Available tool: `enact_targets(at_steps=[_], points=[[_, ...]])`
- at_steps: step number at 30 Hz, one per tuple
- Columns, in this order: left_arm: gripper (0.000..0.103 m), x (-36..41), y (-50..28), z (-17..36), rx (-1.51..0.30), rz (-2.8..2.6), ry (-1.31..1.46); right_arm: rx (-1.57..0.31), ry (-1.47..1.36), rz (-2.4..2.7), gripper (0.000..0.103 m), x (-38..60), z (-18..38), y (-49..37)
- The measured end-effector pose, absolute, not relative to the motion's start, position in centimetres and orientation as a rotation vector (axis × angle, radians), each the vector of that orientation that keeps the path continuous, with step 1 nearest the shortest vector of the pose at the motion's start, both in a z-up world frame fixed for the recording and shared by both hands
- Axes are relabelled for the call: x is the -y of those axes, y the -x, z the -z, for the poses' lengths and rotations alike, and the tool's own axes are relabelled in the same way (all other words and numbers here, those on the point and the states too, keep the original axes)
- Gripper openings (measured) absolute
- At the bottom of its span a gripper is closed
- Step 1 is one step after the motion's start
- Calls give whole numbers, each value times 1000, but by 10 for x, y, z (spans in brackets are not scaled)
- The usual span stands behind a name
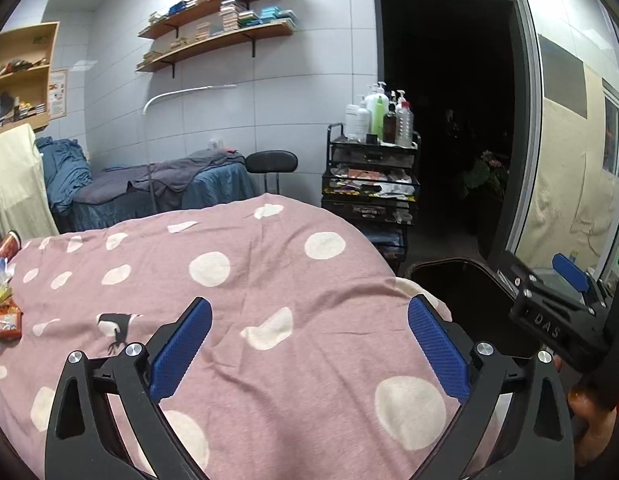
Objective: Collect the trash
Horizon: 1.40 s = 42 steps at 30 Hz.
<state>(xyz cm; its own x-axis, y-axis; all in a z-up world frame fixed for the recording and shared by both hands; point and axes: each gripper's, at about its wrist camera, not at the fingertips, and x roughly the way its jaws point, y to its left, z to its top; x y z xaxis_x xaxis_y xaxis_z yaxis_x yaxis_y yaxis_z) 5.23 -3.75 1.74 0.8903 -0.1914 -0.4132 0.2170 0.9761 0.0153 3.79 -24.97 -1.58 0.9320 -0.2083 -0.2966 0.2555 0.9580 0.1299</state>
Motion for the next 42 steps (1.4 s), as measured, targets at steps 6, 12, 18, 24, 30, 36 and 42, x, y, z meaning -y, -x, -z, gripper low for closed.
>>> enact_targets(at_steps=[6,12,18,24,30,36,42], points=[[97,14,-32,-17,-378,163,-18,-249,-79,161,97,205,18,-13],[98,-4,-18,-17,-329,107,20,-195,-49,78,97,179,19,8],[98,-12,-10,-12,-319,94,39,-83,-6,58,97,162,18,29],[98,-13,-6,-16,-287,95,44,-46,-35,75,97,161,14,39],[98,-11,-4,-17,-280,93,43,-42,-55,84,97,167,8,45],[98,-12,-4,-17,-279,95,45,-49,-64,82,97,173,6,44],[98,-10,-5,-17,-282,97,48,-50,-74,83,97,177,6,42]])
